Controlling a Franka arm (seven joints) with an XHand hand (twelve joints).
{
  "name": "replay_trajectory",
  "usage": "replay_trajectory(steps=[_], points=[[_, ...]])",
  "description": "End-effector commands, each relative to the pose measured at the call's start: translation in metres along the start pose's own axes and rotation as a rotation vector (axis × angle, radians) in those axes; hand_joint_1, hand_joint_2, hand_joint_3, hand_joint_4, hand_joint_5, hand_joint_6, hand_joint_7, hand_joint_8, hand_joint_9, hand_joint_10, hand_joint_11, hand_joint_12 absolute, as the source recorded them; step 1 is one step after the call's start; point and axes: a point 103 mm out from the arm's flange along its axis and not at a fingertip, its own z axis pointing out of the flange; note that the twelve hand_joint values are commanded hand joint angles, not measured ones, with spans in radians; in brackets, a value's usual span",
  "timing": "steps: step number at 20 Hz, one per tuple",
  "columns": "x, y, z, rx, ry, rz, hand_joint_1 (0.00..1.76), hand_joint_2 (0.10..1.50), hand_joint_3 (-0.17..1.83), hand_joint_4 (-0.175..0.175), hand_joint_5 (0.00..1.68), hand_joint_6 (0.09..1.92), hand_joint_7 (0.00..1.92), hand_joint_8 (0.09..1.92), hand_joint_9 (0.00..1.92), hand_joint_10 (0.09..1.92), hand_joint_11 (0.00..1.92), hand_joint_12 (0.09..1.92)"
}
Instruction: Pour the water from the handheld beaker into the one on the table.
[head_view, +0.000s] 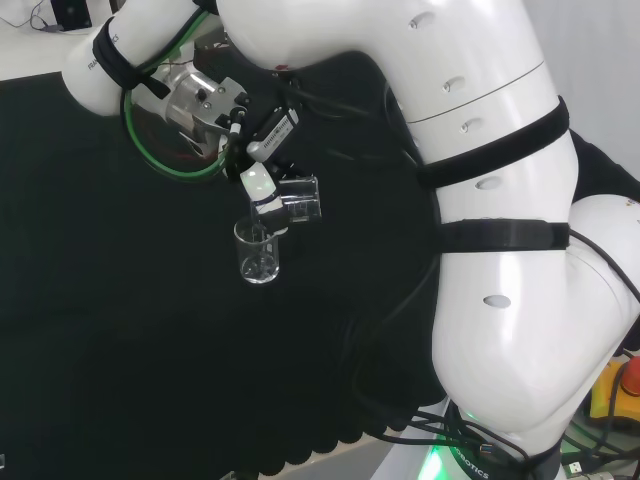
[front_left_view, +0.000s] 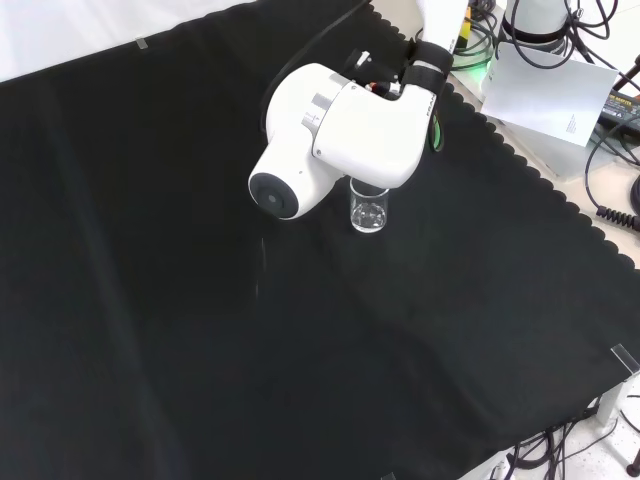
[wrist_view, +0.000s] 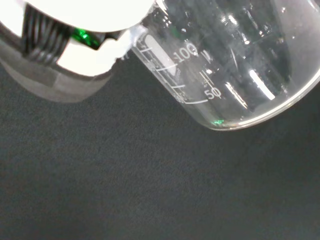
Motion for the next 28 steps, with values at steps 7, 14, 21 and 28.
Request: replay_trajectory(steps=[7, 14, 21, 28], points=[[0.001, -0.003, 0.000, -0.012, 0.005, 0.002, 1.32, 0.60, 0.71, -0.175, 1.32, 0.58, 1.38, 0.56, 1.86, 0.10, 1.52, 0.53], [0.001, -0.004, -0.001, -0.092, 0.018, -0.021, 1.32, 0.60, 0.71, -0.175, 1.32, 0.57, 1.38, 0.56, 1.86, 0.10, 1.52, 0.53], [-0.005, -0.009, 0.006, -0.246, 0.078, -0.059, 1.32, 0.61, 0.70, -0.175, 1.32, 0.57, 1.37, 0.56, 1.86, 0.10, 1.52, 0.52], [-0.019, -0.014, 0.021, -0.432, 0.155, -0.116, 1.32, 0.62, 0.68, -0.175, 1.32, 0.57, 1.37, 0.55, 1.85, 0.09, 1.51, 0.51]])
